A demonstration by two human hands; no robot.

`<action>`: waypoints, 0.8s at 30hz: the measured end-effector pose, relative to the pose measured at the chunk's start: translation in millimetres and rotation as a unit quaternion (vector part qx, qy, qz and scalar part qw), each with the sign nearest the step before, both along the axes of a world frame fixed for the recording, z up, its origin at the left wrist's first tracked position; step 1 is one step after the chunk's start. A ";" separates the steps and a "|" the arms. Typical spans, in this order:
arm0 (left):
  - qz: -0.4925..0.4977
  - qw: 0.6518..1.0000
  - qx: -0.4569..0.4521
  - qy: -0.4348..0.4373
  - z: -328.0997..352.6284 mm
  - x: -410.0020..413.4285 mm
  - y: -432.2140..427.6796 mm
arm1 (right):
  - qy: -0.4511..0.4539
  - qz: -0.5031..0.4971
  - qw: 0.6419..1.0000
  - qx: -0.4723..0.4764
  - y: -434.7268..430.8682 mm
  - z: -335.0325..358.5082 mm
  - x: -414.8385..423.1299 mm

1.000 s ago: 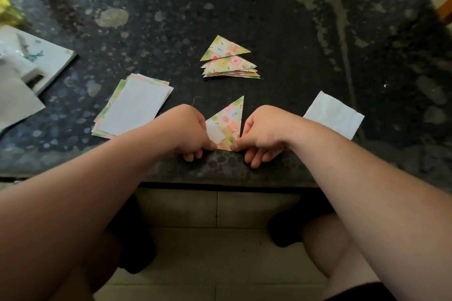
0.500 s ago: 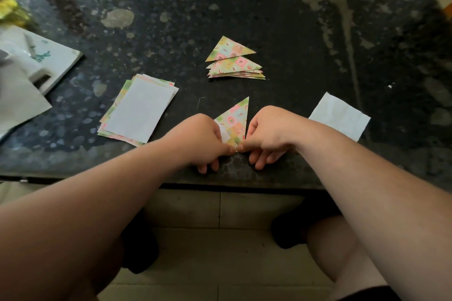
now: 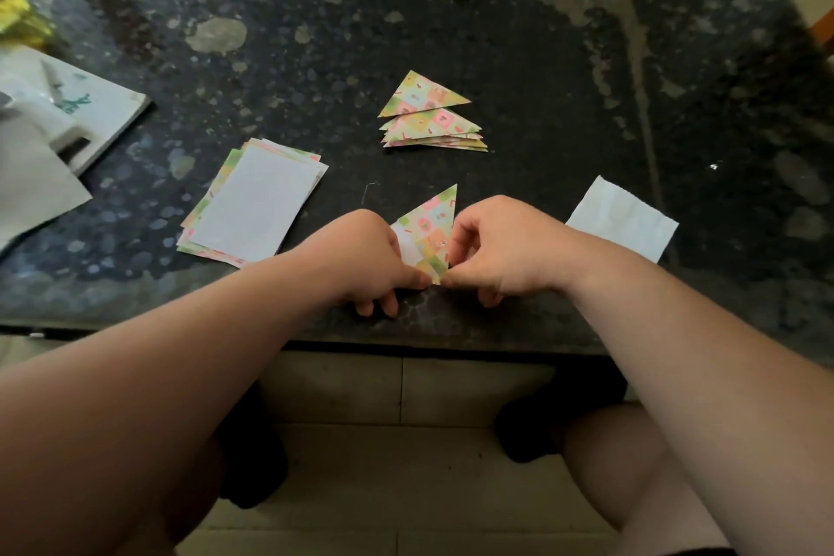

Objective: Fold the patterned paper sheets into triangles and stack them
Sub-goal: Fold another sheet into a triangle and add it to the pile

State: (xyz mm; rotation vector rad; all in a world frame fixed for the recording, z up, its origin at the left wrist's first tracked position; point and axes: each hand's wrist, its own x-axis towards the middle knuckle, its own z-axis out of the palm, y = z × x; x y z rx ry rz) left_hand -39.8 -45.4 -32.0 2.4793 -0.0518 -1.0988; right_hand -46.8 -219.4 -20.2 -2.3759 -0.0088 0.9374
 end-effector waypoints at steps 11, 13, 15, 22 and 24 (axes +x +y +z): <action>0.029 0.993 -0.037 -0.113 14.7 0.1 15.3 | -0.103 0.102 0.988 -0.048 -6.7 -8.8 -2.1; 0.029 0.996 -0.047 -0.077 8.5 -5.3 7.4 | -0.119 0.102 0.987 -0.044 -8.0 -11.5 -2.3; 0.042 0.996 -0.057 -0.059 5.5 -6.9 1.9 | -0.131 0.102 0.985 -0.043 -8.1 -13.7 -2.5; 0.038 0.997 -0.042 -0.050 3.0 -7.3 1.9 | -0.136 0.143 0.978 -0.062 -5.2 -9.9 -8.8; 0.047 0.998 -0.037 -0.034 3.4 -7.2 0.5 | -0.153 0.151 0.974 -0.072 -0.9 -8.4 -13.8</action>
